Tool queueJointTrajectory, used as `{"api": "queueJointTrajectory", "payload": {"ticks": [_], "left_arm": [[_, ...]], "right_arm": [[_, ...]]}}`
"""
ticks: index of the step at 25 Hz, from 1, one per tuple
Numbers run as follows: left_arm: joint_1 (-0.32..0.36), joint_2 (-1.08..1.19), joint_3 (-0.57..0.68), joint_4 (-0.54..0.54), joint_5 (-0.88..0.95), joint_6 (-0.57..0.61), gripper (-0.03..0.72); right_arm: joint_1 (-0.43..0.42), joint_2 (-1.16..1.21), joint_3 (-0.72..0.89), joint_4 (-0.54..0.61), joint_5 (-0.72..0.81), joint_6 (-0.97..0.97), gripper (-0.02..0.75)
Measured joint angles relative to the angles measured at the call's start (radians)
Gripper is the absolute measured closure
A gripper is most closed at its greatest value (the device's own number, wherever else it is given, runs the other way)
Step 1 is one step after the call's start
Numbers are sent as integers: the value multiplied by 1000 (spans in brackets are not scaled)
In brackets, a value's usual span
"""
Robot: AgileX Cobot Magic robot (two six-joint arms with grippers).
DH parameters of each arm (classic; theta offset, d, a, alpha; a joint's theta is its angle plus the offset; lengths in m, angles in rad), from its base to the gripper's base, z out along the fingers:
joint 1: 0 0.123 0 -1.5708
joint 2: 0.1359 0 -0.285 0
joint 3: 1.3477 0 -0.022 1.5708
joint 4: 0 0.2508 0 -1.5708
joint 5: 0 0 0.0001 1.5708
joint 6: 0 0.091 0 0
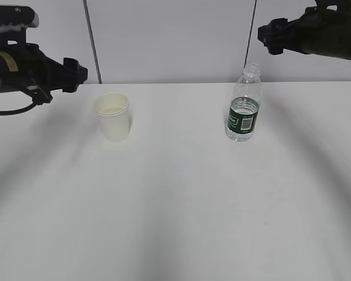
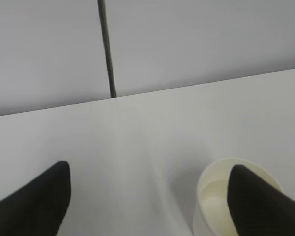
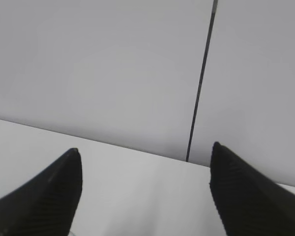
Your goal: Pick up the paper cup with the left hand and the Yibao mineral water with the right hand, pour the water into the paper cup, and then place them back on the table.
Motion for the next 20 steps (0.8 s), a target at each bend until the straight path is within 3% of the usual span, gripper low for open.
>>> {"api": "queueJointTrajectory", "payload": {"ticks": [11,20], "left_arm": [[0,-46,-170,-54,406,0,111],[0,-46,-267,-78,675,0,119]], "right_arm": [[0,-49,-5,0,115,29,143],[0,-103,-51,6,385,38,144]]}}
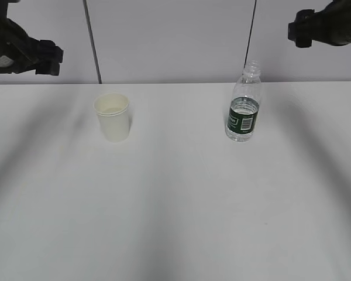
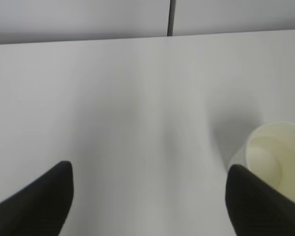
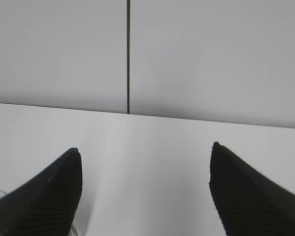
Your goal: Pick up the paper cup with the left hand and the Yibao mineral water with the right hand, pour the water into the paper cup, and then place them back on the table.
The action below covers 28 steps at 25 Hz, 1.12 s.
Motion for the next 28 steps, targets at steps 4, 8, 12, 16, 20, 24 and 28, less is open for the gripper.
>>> {"api": "queueJointTrajectory", "payload": {"ticks": [4,8,12,16,20,24,28], "left_arm": [[0,0,-20,-15,80,0,119],[0,0,-52,-29,183,12,123],[0,0,-89,-77,302,61,127],[0,0,-121,-136,428,110,129],[0,0,-137,-207,519,156,129],[0,0,-138,-253,610,203,129],[0,0,-138,-268,711,232,129]], "right_arm": [[0,-26,-20,2,131,0,144],[0,-65,-24,14,224,2,146],[0,-103,-24,57,334,2,148],[0,-148,-28,108,473,-20,149],[0,-194,-28,197,595,-102,151],[0,-229,-31,320,705,-220,152],[0,-260,-31,443,816,-350,152]]}}
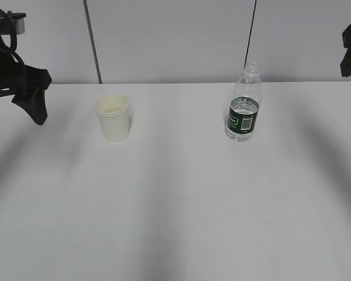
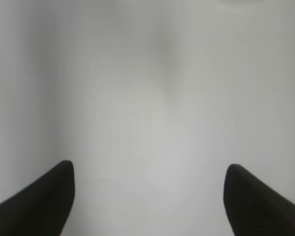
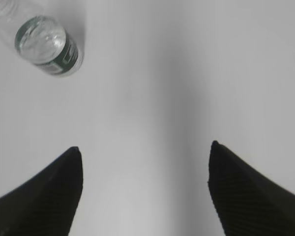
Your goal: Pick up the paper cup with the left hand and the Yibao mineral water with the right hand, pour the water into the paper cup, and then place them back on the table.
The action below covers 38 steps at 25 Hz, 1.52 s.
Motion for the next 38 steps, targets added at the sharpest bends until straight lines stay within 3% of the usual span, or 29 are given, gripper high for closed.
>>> {"api": "queueJointTrajectory", "payload": {"ticks": [5,15,24,38], "left_arm": [[0,-2,0,-6,42,6,129],[0,-84,21,-50,43,13,129],[0,-302,278,-51,48,14,129],[0,-817,539,-72,64,14,129]], "right_arm": [[0,-12,-1,107,144,-111,152],[0,-20,-1,144,276,-192,152],[0,-144,61,166,281,-196,152],[0,-603,398,217,291,-198,152]]}}
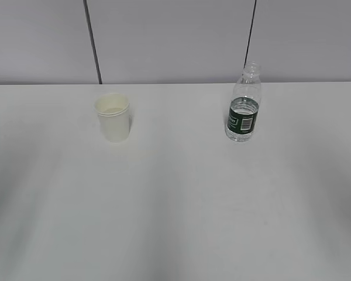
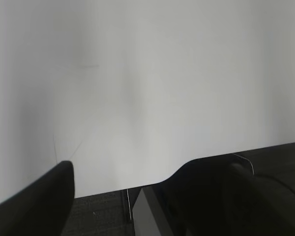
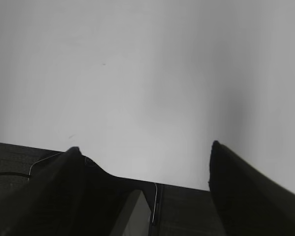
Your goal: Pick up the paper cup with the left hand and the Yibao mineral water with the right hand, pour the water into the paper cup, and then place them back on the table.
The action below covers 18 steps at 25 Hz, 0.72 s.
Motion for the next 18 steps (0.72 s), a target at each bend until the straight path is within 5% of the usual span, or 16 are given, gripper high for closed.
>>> {"api": "queueJointTrajectory", "payload": {"ticks": [18], "left_arm": [[0,-680,270,-13,26,0,129]], "right_arm": [[0,-705,288,-2,24,0,152]]}}
